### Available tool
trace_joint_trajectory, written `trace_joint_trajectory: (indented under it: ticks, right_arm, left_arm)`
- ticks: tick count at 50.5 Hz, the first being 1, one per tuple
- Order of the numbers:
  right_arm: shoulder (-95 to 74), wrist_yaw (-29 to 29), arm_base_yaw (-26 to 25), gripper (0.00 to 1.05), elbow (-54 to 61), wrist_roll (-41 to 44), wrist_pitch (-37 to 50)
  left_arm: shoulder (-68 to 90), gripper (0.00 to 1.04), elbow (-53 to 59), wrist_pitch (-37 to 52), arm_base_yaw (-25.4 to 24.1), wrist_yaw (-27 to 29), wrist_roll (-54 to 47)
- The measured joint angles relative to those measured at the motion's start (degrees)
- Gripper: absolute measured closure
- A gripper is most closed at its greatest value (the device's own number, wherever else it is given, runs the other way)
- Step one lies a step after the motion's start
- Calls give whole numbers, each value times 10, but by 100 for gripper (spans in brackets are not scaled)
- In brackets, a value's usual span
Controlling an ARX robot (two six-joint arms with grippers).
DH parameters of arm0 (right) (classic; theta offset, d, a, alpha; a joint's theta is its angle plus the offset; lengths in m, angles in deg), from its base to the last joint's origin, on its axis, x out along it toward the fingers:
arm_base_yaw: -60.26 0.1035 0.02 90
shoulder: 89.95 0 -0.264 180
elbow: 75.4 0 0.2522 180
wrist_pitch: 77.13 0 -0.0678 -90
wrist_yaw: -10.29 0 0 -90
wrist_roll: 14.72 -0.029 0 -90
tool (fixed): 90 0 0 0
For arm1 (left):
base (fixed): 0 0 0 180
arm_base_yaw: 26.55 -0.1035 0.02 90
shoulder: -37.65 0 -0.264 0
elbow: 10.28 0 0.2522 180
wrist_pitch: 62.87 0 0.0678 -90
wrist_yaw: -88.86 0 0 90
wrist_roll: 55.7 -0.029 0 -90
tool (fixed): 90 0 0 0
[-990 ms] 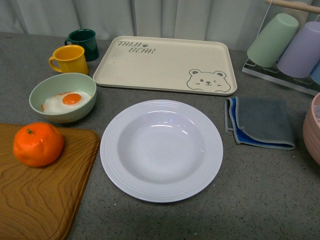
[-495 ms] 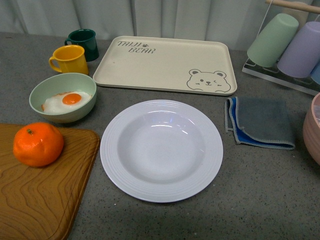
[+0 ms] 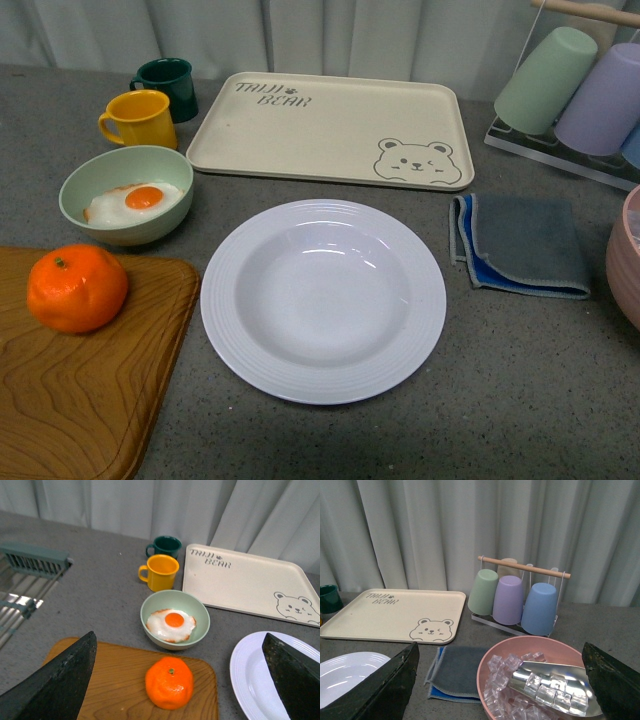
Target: Place orange and plate with both arms
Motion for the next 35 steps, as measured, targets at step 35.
trace_joint_trajectory:
  ticks: [35]
  right_arm:
    - [0, 0, 0, 9, 0, 0, 0]
  left_arm:
    - [568, 7, -232, -23, 20, -69, 49]
